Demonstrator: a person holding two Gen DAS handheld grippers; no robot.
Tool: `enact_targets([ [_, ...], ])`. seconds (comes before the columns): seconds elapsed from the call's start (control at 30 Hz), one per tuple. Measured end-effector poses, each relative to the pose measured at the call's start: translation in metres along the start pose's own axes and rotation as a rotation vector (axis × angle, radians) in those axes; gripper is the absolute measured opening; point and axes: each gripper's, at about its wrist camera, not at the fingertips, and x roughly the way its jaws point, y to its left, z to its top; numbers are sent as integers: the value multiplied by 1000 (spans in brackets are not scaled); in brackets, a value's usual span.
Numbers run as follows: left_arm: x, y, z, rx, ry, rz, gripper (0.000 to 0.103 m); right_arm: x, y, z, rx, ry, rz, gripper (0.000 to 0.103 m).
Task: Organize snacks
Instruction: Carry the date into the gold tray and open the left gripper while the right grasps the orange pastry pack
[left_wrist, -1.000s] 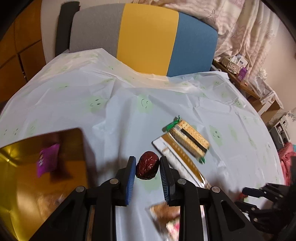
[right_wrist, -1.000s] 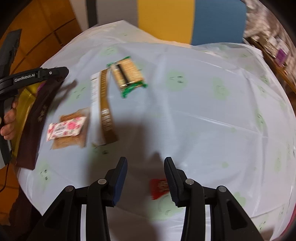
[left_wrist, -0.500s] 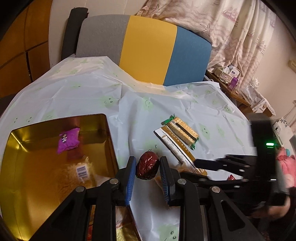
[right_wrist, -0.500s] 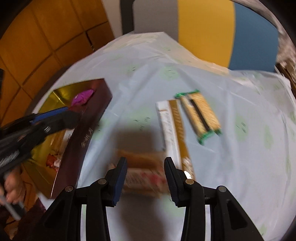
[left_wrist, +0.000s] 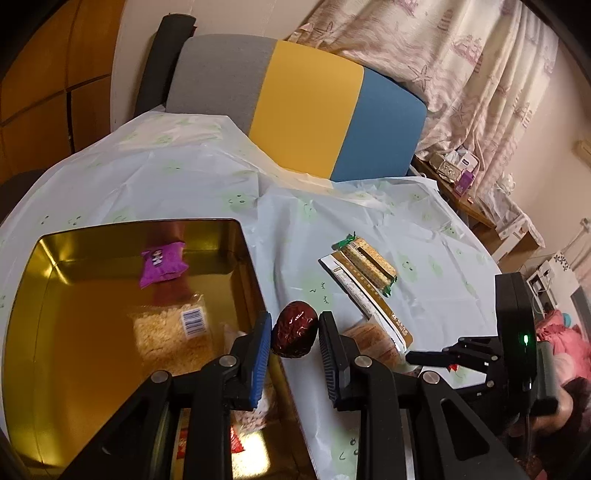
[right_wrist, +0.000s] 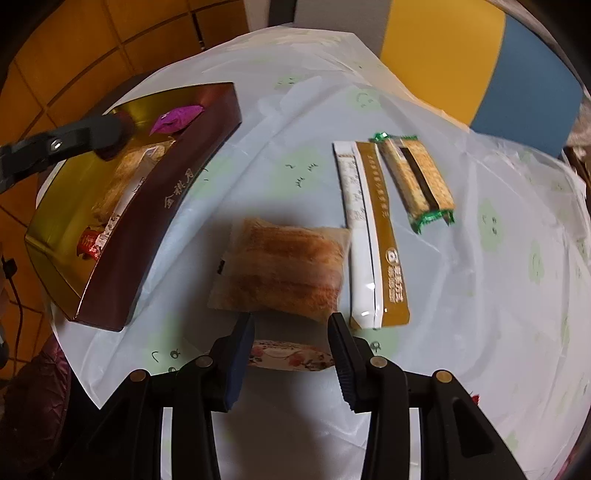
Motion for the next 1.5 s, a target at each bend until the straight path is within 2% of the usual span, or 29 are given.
enact_targets([
  [0.03,-3,3,-2,-3,-3,0,26,0,-1,1,18,-5,7,49],
  [0.1,-9,7,-4,-10,-9,2,26,-1,-4,2,64,-28,22,68],
  [0.17,-16,14,-8,-21,-18,11,26,-1,-3,5,89,-47,31,76],
  [0.5,-39,62,-32,-116,-32,73,26,22,18,27,90,-68,-47,80],
  [0.73,-46,123,-36,-318,-19,137,26,37,27,38,45,-67,-111,84],
  [0.83,-47,138,-35,-362,-18,162,26,38,32,37,27,-66,-136,84],
  [1.03,-32,151,-21,-341,14,221,27,41,33,36,51,-70,-148,85],
  [1.4,-10,141,-5,-257,18,291,28,46,34,35,39,-72,-156,87],
  [1.43,-8,141,-5,-255,21,297,32,47,35,34,38,-71,-161,87],
  [1.47,-6,140,-6,-255,28,304,42,48,36,33,39,-69,-161,87],
  [1.5,-5,140,-6,-258,28,311,47,49,35,33,43,-66,-160,87],
])
